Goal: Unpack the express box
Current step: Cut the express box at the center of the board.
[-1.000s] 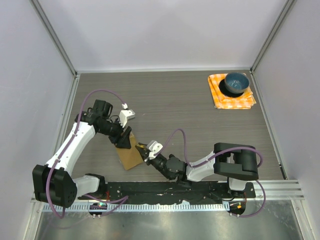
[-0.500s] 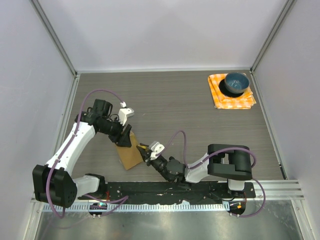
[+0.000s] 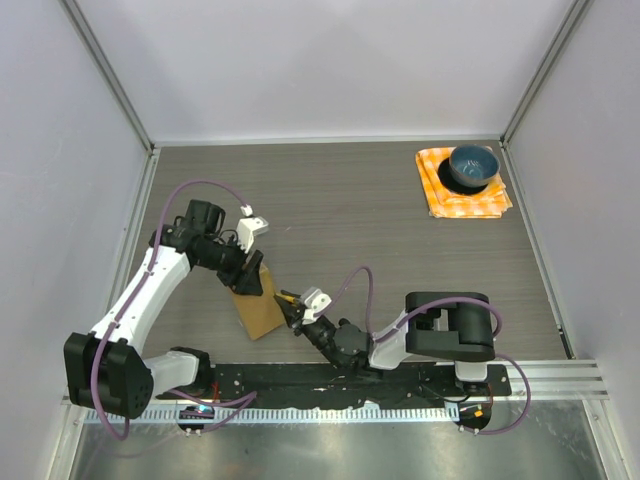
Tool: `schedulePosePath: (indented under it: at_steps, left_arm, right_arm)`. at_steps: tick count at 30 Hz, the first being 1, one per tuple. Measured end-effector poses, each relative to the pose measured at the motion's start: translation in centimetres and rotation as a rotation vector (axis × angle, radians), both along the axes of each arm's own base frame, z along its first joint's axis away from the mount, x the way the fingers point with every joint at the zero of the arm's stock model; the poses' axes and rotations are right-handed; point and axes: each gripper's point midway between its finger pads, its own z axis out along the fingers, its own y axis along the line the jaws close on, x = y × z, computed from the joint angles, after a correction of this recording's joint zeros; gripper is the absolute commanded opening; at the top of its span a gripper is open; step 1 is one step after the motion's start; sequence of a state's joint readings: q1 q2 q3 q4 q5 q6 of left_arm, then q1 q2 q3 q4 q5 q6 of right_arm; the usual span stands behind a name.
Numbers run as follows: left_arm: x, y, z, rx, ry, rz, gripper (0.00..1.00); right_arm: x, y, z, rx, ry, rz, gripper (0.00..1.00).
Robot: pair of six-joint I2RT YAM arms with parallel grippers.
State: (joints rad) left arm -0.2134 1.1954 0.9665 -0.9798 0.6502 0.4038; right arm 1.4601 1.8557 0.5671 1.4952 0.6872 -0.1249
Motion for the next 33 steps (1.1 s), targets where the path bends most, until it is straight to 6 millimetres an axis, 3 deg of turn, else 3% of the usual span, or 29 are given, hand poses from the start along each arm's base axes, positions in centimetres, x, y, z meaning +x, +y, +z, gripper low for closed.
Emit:
schedulePosePath:
  at_steps: [33]
  left_arm:
    - [-0.1,0.2,-0.1,0.004,-0.002,0.012,0.44]
  right_arm:
    - [-0.4,0.2,-1.5,0.046,0.069,-0.026,0.01]
